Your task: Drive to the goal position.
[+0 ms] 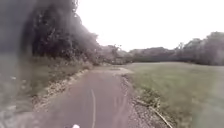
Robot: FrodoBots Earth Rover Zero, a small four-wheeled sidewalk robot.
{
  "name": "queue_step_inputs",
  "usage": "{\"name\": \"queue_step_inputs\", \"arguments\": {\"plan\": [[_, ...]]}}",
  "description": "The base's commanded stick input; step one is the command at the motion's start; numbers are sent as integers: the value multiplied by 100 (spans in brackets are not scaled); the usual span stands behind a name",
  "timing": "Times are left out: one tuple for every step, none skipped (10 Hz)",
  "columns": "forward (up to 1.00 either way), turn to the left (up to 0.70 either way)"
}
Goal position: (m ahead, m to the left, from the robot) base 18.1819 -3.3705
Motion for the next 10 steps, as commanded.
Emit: {"name": "queue_step_inputs", "arguments": {"plan": [[85, 35], [85, 35], [85, 24], [85, 13], [85, 2], [85, 1], [85, 1], [85, 1], [85, 1], [85, 1]]}}
